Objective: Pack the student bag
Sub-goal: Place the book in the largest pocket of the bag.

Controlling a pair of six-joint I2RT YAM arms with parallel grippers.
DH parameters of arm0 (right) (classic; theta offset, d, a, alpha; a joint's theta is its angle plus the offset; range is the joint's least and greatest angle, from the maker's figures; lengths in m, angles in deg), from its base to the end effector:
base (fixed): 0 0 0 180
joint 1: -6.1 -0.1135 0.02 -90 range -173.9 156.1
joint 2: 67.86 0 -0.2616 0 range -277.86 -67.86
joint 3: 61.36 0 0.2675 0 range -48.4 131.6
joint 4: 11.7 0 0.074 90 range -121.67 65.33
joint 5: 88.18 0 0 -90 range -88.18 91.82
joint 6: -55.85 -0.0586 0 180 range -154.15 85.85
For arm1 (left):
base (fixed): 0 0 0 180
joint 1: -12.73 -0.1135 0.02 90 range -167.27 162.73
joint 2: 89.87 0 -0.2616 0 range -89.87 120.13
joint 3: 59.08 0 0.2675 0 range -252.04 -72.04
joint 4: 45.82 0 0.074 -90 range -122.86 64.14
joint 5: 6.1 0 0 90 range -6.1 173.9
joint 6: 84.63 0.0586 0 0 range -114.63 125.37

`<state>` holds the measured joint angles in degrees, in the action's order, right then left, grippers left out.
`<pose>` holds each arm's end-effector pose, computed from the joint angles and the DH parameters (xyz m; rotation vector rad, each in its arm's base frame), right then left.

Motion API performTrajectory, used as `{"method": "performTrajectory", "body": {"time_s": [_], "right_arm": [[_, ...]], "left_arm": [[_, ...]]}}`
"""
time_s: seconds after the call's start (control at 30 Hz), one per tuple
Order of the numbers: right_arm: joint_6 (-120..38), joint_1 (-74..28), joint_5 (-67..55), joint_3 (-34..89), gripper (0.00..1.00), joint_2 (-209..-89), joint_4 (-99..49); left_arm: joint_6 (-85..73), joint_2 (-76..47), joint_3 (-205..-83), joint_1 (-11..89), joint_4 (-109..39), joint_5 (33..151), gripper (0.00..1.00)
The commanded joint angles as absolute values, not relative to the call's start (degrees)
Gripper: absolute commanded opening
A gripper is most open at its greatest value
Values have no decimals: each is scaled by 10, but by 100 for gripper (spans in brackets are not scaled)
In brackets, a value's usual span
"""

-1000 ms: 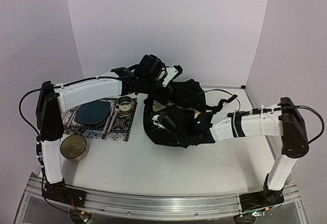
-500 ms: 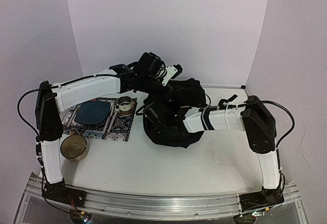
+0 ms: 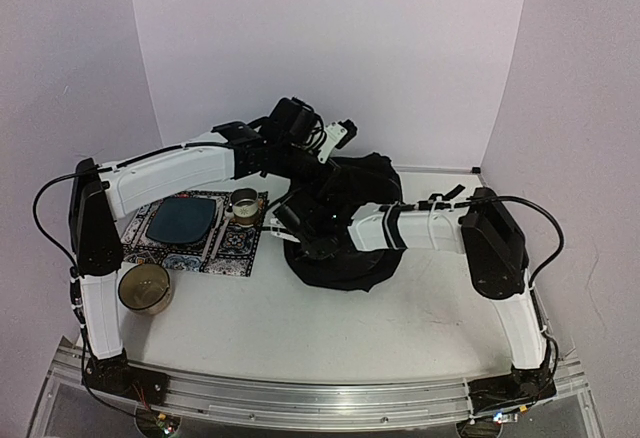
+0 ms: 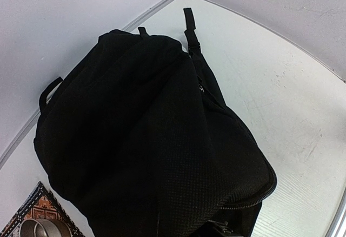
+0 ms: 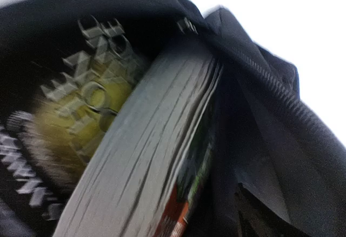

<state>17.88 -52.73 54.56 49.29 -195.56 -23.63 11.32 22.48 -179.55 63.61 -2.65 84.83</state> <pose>0.3150 0.4306 0.1890 -1.2403 1.5237 -0.8674 0.3102 -0.3830 0.3171 1.0647 1.9481 -0.4578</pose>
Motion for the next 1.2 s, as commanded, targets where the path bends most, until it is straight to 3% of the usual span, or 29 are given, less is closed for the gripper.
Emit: {"method": "performTrajectory", "body": {"time_s": [0.0,0.23,0.63,0.9,1.17], "right_arm": [[102,-546,433,494,83,-1897,-332],[57,-549,359,482,85,-1877,-373],[13,-515,370,540,69,-1903,-375],[-37,-559,236,399,80,-1787,-376],[-133,-563,107,248,82,-1665,-377]], "left_arm": [[98,185,-1836,637,-68,868,0],[92,184,-1829,634,-66,874,0],[91,176,-1813,633,-65,880,0],[89,178,-1795,629,-66,879,0],[85,175,-1763,627,-68,872,0]]}}
